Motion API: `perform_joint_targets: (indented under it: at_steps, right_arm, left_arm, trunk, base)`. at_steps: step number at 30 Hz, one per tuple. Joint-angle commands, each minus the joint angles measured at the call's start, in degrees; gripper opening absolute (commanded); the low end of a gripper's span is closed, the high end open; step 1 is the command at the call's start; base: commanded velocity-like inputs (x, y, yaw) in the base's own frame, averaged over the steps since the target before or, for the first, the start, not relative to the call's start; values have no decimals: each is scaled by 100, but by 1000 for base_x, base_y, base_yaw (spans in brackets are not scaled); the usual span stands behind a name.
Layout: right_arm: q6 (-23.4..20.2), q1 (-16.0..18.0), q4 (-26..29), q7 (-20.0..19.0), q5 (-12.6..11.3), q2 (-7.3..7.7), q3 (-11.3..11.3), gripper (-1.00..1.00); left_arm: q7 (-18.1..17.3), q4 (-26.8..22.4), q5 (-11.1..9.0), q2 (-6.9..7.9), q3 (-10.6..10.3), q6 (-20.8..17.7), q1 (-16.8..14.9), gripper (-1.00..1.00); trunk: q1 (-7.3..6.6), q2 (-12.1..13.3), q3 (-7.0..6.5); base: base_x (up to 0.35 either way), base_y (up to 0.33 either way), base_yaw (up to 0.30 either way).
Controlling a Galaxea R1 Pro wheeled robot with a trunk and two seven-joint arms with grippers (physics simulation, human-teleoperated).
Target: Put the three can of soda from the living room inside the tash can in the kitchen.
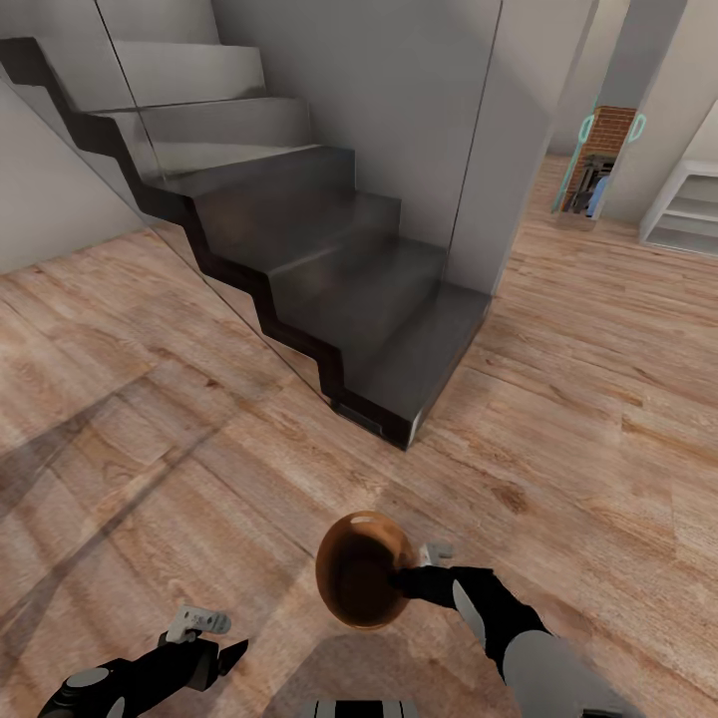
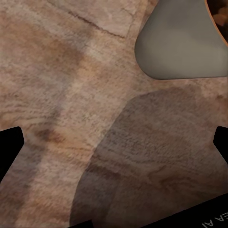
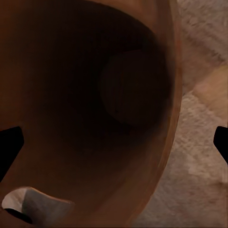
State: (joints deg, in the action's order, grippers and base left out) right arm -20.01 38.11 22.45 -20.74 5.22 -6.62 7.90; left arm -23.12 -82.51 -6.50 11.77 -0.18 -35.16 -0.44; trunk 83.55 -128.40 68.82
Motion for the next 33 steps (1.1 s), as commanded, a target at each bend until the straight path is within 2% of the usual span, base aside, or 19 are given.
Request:
perform_joint_targets:
  at_steps: [1, 2, 6, 21, 22, 33]
  right_arm:
    - [86, 52, -153, 49, 16, -28, 1, 100]
    - [257, 114, -416, 187, 31, -64, 6, 100]
    - [414, 142, -652, 496, 32, -72, 9, 100]
    - [544, 144, -680, 571, 31, -10, 13, 100]
    - [543, 144, -680, 571, 31, -12, 16, -100]
    - [542, 144, -680, 571, 35, -14, 16, -100]
  left_arm:
    - [0, -1, 0, 0, 0, 0, 0, 100]
    - [0, -2, 0, 1, 0, 1, 0, 100]
    - [0, -2, -8, -7, 0, 1, 0, 100]
    - [0, 5, -1, -8, -1, 9, 0, 100]
    - [0, 6, -2, -8, -1, 9, 0, 100]
    - [0, 7, 0, -8, 0, 9, 0, 100]
  trunk:
    - [0, 0, 0]
    - [0, 0, 0]
    - [0, 0, 0]
    - [0, 0, 0]
    - [0, 0, 0]
    - [0, 0, 0]
  base:
    - [0, 0, 0]
    - [0, 0, 0]
    - [0, 0, 0]
    - [0, 0, 0]
    - [0, 0, 0]
    - [0, 0, 0]
